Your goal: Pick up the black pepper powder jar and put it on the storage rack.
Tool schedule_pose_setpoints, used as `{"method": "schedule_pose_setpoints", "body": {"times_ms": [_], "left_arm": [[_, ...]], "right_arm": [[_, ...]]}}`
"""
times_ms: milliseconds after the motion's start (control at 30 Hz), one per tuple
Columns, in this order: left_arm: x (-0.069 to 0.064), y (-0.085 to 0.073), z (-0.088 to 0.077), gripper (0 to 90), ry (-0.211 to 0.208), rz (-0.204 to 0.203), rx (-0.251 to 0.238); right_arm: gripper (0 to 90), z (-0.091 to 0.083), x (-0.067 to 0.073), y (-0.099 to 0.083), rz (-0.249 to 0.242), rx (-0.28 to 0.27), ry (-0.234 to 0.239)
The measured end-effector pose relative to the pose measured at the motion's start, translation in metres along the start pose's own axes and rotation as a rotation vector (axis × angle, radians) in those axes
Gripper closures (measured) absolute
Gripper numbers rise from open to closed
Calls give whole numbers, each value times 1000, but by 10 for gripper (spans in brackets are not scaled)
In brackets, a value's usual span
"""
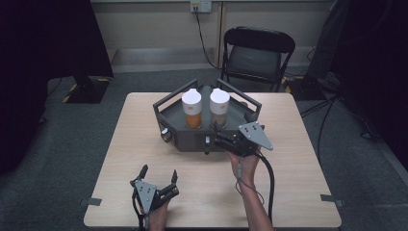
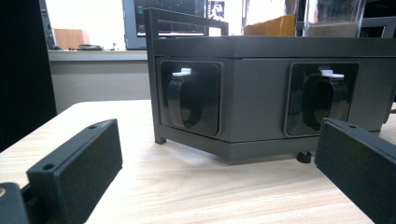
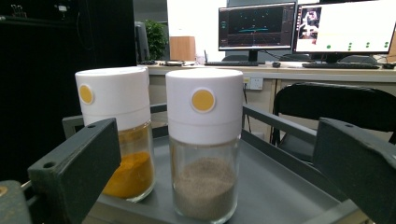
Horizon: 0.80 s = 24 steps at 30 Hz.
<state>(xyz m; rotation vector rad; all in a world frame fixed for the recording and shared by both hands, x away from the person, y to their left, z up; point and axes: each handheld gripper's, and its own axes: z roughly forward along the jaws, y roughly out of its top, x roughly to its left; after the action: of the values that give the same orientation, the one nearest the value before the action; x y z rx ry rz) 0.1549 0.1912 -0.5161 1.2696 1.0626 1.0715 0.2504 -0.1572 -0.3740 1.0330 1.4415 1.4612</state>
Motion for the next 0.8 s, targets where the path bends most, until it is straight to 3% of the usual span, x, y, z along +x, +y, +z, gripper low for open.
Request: {"method": "schedule_pose_setpoints", "body": {"times_ms": [200,300,800], "left_arm": [[0,0,0,3,0,0,0],[0,0,0,3,0,0,0],[0,0,0,3,0,0,-1]], "right_arm": [[0,-11,1,-7,1,-11,-5],[0,-18,-1,-9,29,-16,-10],[0,-44,3,-23,-1,-26,-30]]}}
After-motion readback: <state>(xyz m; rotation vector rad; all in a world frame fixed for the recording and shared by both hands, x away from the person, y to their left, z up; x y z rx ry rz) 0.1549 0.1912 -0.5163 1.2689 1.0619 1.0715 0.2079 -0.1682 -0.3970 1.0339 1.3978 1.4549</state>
